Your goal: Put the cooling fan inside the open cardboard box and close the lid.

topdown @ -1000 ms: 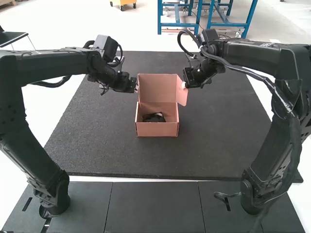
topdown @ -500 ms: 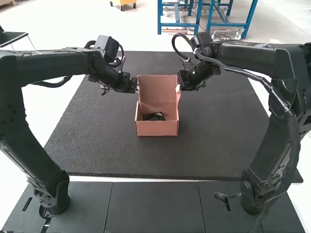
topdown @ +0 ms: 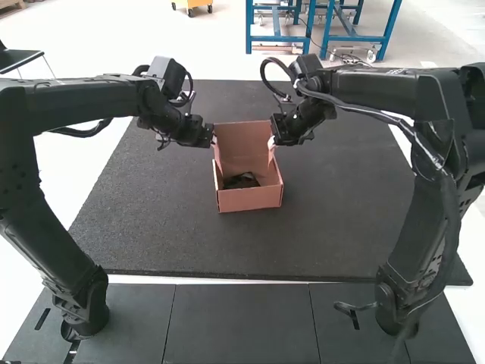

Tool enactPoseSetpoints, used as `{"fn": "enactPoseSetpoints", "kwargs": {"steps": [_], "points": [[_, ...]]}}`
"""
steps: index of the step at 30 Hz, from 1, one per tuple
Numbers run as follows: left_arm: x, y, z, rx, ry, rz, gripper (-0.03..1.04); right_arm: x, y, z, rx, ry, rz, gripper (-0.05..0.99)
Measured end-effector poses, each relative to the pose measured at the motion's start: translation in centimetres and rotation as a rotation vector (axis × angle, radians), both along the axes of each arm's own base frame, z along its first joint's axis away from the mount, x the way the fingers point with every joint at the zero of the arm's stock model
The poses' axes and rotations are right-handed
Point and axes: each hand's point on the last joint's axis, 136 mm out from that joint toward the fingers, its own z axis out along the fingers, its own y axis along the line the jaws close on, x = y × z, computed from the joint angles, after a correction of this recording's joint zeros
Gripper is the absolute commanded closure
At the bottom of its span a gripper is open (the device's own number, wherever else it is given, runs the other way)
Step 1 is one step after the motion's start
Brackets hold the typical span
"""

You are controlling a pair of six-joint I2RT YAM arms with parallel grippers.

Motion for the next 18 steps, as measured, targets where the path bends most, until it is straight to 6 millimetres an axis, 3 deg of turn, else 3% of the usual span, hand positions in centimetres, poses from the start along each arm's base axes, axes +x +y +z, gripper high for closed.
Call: {"fn": "enactPoseSetpoints", "kwargs": {"steps": [18], "points": [[-3.3,-0.4,-4.1,0.034,0.122,-0.040,0.04,-1.7,-0.6,-0.9,-0.041,0.069,0.015,0.95]]}}
